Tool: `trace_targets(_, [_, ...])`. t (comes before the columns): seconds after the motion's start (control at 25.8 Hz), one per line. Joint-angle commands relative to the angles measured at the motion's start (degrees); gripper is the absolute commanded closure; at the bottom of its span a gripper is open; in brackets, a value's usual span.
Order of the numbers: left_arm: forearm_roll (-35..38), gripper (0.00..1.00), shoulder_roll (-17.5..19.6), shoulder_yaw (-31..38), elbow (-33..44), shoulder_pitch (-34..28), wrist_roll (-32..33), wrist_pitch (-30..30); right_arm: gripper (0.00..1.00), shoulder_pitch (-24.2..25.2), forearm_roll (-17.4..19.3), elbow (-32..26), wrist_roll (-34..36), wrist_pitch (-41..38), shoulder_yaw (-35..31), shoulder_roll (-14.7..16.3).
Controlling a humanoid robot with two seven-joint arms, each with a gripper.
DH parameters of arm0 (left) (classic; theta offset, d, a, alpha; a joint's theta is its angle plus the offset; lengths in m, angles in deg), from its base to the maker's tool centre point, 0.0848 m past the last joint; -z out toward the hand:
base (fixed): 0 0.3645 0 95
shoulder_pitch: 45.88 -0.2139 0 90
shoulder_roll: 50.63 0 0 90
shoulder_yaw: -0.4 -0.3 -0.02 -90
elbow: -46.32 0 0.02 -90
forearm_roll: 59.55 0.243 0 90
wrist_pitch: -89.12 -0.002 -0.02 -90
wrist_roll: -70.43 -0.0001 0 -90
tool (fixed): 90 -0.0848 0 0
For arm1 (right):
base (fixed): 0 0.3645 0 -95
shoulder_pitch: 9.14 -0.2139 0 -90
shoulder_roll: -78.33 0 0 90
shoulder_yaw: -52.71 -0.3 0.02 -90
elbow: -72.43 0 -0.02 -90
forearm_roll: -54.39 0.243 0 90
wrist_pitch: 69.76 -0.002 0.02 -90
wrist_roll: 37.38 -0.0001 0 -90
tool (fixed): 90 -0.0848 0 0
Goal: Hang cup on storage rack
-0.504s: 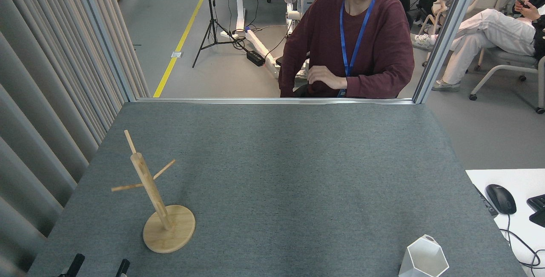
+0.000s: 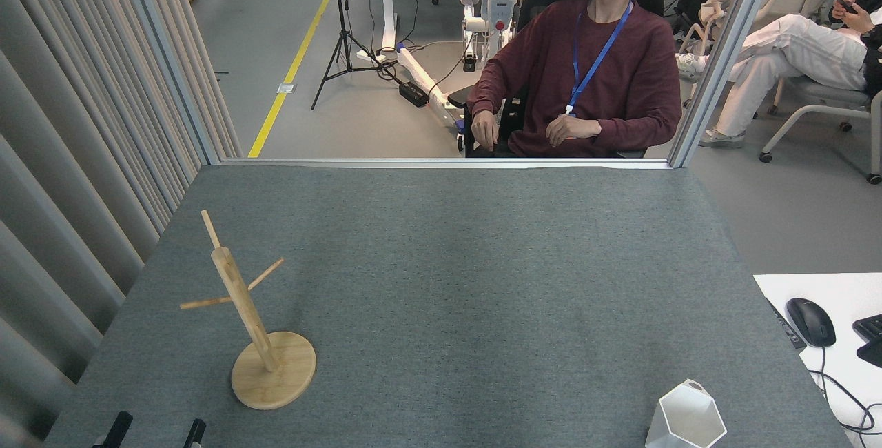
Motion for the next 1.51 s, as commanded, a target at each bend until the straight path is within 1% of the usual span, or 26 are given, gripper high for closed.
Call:
trace_targets(0.0, [-0.02, 0.01, 0.00, 0.21, -0.36, 0.04, 0.03, -0.03, 0.01, -1.62, -0.06, 2.25, -0.72, -0.07, 0.12, 0.10])
trace_targets(0.15, [-0.28, 0.01, 0.00, 0.30, -0.89, 0.04, -0.06, -0.03, 0.01, -2.50, -0.23, 3.66, -0.72, -0.16, 0.30, 0.28])
trace_targets(0.31, [-0.37, 0.01, 0.00, 0.30, -0.80, 0.04, 0.03, -0.03, 0.01, -4.96, -3.40, 5.68, -0.81, -0.16, 2.15, 0.19])
trace_targets(0.35, [-0.37, 0.01, -0.09, 0.30, -0.80, 0.04, -0.06, -0.03, 0.01, -5.22, -3.66, 5.94, -0.81, -0.16, 2.15, 0.19])
trace_targets(0.77, [-0.54, 0.01, 0.00, 0.91, -0.89, 0.04, -0.06, -0.03, 0.01, -10.58, -3.75, 10.43, -0.81, -0.16, 3.29, 0.28])
trace_targets(0.89, [-0.54, 0.01, 0.00, 1.09, -0.89, 0.04, -0.06, -0.03, 0.01, -12.08, -3.75, 12.54, -0.81, -0.25, 3.29, 0.36])
trace_targets(1.01, [-0.45, 0.01, 0.00, 1.18, -0.89, 0.04, -0.06, 0.06, 0.01, -12.34, -3.75, 12.97, -0.81, -0.34, 3.29, 0.54])
trace_targets(1.2, [-0.45, 0.01, 0.00, 1.18, -0.80, 0.04, 0.03, -0.03, 0.01, -12.43, -3.49, 12.89, -0.72, -0.51, 3.29, 1.59])
trace_targets(1.39, [-0.54, 0.01, 0.00, 1.18, -0.71, 0.04, -0.06, -0.03, 0.01, -13.31, -3.05, 13.15, -0.72, -0.95, 3.20, 4.23])
trace_targets(1.47, [-0.54, 0.01, 0.00, 1.18, -0.62, 0.04, -0.06, -0.03, 0.01, -13.66, -3.05, 14.03, -0.72, -0.95, 3.29, 4.14])
